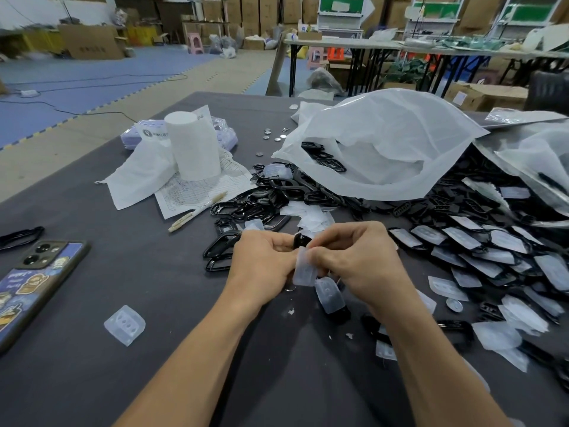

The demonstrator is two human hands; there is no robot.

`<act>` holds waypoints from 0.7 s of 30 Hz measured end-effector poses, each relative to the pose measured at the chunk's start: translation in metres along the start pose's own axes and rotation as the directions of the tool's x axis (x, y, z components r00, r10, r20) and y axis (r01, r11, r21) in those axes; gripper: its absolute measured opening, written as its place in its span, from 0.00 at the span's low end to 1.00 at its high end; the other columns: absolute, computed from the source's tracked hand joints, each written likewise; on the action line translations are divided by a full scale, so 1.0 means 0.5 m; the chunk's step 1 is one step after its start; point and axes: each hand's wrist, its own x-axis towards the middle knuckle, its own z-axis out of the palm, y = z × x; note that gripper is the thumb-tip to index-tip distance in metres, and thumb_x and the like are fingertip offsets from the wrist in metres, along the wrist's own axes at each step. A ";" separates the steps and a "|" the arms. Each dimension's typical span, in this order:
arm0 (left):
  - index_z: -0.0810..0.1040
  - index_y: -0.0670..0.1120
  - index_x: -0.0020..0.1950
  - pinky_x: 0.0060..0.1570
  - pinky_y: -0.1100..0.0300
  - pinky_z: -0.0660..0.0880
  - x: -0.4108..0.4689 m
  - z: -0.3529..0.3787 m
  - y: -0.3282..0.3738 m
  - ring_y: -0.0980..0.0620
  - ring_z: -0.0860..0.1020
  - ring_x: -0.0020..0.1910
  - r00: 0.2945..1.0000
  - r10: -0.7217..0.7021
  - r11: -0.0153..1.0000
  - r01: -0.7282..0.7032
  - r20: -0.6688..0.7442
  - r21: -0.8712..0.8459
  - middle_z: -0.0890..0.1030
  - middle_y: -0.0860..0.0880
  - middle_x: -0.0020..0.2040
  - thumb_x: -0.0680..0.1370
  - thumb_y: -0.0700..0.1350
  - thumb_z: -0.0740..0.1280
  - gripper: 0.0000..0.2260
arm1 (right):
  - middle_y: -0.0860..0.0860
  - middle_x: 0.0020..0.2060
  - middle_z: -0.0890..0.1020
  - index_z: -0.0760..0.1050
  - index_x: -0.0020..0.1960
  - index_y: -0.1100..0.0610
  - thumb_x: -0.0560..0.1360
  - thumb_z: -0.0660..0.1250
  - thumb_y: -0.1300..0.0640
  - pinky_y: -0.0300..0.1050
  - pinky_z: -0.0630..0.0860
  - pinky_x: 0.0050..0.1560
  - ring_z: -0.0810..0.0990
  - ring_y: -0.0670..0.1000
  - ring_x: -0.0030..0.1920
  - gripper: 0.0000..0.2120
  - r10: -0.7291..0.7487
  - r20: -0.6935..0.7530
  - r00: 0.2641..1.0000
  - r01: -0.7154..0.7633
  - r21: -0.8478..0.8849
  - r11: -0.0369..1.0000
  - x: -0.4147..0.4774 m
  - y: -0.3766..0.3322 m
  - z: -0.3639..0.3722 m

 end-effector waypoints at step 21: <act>0.86 0.39 0.56 0.53 0.52 0.84 -0.003 -0.027 0.017 0.40 0.86 0.53 0.951 -0.008 0.980 0.069 0.310 -0.185 0.87 0.37 0.52 0.66 0.29 0.63 0.22 | 0.41 0.28 0.82 0.82 0.34 0.48 0.67 0.82 0.55 0.35 0.76 0.32 0.81 0.42 0.30 0.10 -0.237 -0.304 0.923 0.152 -0.279 0.948 0.005 0.023 0.021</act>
